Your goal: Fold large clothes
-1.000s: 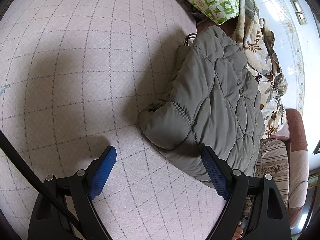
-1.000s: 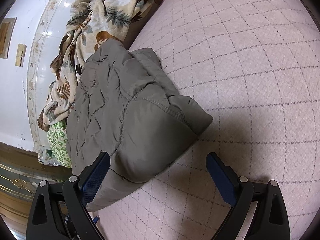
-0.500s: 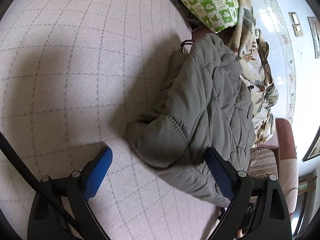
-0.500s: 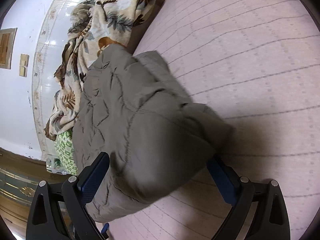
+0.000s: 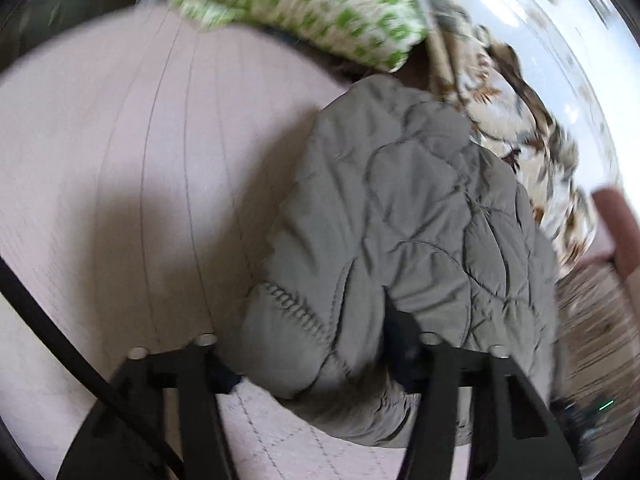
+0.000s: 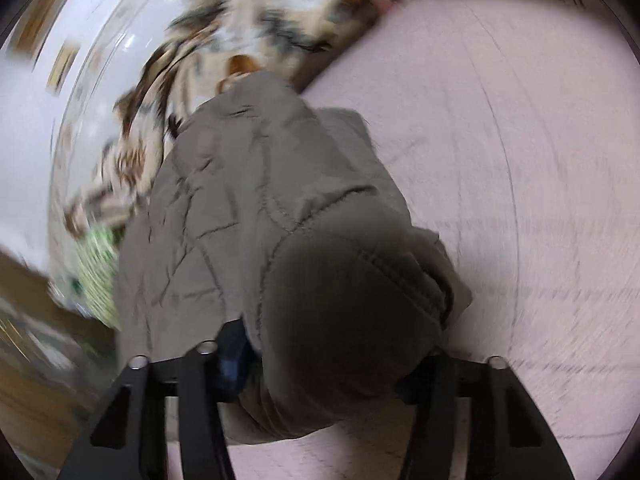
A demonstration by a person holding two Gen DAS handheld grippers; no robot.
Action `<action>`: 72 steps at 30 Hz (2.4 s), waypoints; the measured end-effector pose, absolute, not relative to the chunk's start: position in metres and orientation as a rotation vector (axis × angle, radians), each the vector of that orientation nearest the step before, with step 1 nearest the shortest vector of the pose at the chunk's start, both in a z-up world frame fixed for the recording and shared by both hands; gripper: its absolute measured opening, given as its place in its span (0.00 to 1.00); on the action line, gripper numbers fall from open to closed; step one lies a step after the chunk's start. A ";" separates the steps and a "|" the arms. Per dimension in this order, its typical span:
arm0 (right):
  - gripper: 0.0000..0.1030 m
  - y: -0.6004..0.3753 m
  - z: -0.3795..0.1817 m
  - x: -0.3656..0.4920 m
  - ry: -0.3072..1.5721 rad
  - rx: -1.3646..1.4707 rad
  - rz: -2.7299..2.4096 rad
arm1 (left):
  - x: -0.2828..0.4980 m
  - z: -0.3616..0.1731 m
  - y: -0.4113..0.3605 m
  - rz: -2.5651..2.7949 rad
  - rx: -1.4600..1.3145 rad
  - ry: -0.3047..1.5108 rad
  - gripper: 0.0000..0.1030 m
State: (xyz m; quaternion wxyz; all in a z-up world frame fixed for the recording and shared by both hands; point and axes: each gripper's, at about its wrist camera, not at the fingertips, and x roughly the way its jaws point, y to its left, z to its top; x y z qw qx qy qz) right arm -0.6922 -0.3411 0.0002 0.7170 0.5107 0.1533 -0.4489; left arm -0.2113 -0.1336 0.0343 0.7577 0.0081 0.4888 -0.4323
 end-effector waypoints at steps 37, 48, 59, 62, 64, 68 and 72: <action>0.38 -0.213 0.117 -0.622 0.610 0.071 -1.232 | -0.311 0.135 -0.071 -0.897 0.338 0.492 0.36; 0.39 -0.149 0.090 -0.651 0.661 0.106 -1.202 | -0.342 0.097 -0.013 -0.867 0.413 0.546 0.40; 0.44 -0.167 0.039 -0.674 0.765 0.343 -1.166 | -0.357 0.051 -0.012 -0.770 0.501 0.510 0.55; 0.47 -0.168 0.036 -0.681 0.752 0.392 -1.160 | -0.353 0.048 -0.005 -0.730 0.457 0.514 0.67; 0.53 -0.168 0.039 -0.691 0.714 0.468 -1.139 | -0.349 0.050 0.004 -0.700 0.421 0.539 0.75; 0.65 -0.159 0.045 -0.724 0.617 0.670 -1.085 | -0.351 0.057 0.020 -0.717 0.376 0.581 0.78; 0.74 -0.126 0.054 -0.747 0.566 0.703 -1.074 | -0.372 0.066 0.038 -0.733 0.391 0.560 0.78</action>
